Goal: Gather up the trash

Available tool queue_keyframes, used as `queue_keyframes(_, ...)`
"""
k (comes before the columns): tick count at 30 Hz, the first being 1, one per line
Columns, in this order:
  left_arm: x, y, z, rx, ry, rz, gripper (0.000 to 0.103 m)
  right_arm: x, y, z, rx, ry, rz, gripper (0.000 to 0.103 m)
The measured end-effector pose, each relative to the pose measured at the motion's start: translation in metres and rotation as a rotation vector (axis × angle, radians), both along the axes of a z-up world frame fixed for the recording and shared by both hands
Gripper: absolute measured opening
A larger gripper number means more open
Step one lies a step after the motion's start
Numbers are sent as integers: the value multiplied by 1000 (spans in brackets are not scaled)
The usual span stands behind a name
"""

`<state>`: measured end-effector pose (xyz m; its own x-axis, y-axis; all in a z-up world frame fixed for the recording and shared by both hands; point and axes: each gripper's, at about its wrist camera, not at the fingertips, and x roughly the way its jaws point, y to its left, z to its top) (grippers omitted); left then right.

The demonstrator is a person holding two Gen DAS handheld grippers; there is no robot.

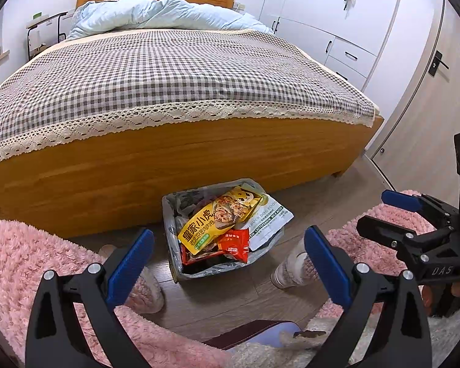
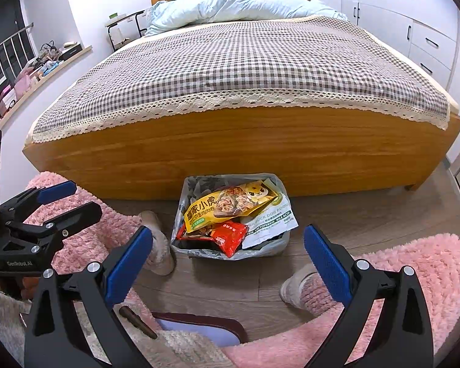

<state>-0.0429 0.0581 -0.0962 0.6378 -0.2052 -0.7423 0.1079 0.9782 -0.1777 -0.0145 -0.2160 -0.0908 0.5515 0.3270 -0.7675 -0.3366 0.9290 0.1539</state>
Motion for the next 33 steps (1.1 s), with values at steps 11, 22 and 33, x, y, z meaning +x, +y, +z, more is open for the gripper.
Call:
queue_keyframes(11, 1, -1, 1, 3, -1, -1, 95, 1, 0, 1, -5, -2, 1, 95)
queue_keyframes(22, 2, -1, 1, 1, -1, -3, 96, 1, 0, 2, -7, -5, 3, 95)
queue_keyframes(33, 2, -1, 0, 1, -1, -4, 95, 4, 0, 1, -7, 1, 5, 95)
